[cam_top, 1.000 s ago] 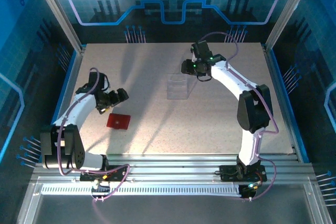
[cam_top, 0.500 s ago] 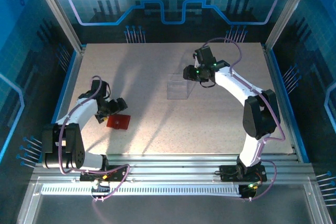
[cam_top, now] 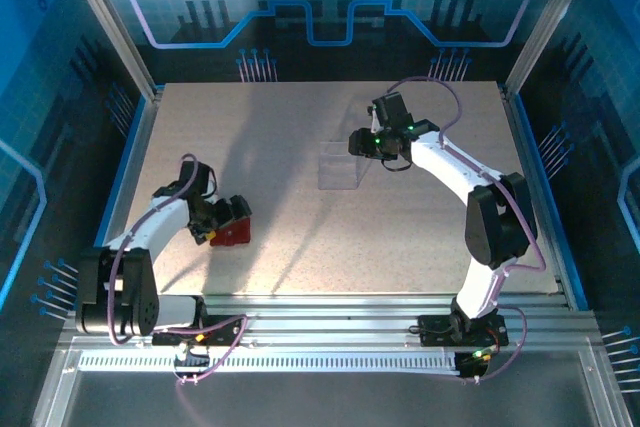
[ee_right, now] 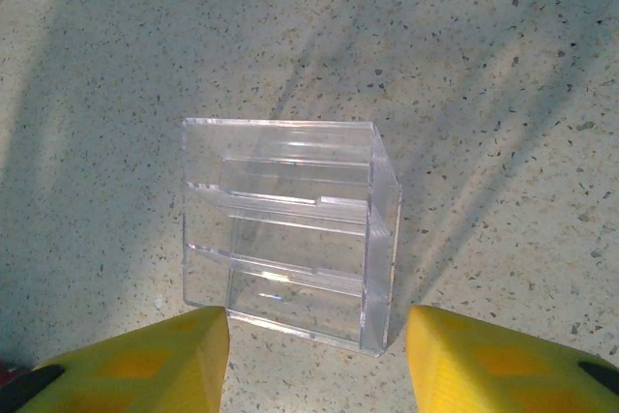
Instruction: Take the credit cards out of the card holder
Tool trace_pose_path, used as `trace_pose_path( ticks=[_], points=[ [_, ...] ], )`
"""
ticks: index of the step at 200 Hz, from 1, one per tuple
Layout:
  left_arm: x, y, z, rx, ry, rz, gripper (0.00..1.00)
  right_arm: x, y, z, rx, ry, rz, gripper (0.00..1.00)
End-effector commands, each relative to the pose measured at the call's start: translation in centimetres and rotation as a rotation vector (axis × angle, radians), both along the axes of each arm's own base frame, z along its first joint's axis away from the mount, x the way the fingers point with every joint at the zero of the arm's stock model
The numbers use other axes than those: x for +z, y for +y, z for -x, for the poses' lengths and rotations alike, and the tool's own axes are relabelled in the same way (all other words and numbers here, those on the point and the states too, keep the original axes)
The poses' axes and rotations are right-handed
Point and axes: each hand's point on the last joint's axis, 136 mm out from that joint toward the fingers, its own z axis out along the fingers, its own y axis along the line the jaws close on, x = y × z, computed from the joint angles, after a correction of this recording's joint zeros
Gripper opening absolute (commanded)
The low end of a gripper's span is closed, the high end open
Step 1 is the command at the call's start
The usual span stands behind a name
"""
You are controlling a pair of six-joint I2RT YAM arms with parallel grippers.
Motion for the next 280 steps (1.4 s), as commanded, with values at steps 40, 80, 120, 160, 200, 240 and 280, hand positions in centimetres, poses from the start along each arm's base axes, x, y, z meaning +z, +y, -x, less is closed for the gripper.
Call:
trace_pose_path(
  ticks=[40,80,120,160,200,240,280],
  points=[
    [0.6,-4.7,2.8,-0.075,0.065,0.090,0.99,1.0,-0.4,0.7,-0.003,-0.021,-0.026,0.53],
    [2.9,-2.8,0.5,-0.099,-0.040,-0.066,0.99,1.1,-0.4,0.7,0.004,-0.026,-0.029,0.53],
    [4.0,-1.3,-4.4,-0.168,-0.104,-0.143,0.99,1.1,-0.6,0.9,0.003,-0.025,-0.025,0.54],
    [1.7,-1.5,-7.5,-0.235,-0.031,-0.084,0.99,1.2,-1.2,1.3,-0.004,-0.027,-0.011,0.54],
    [-0.9,-0.1,-7.1,-0.210,0.059,-0.108,0.99,1.7,-2.0,1.5,-0.019,-0.034,-0.013,0.55],
    [-2.2,0.1,-5.3,-0.169,0.118,-0.073,0.99,1.8,-1.6,1.6,-0.008,-0.026,-0.036,0.55],
    [-3.1,-0.6,-2.7,-0.123,0.158,-0.020,0.99,2.0,-1.4,1.7,-0.002,-0.031,-0.050,0.55]
  ],
)
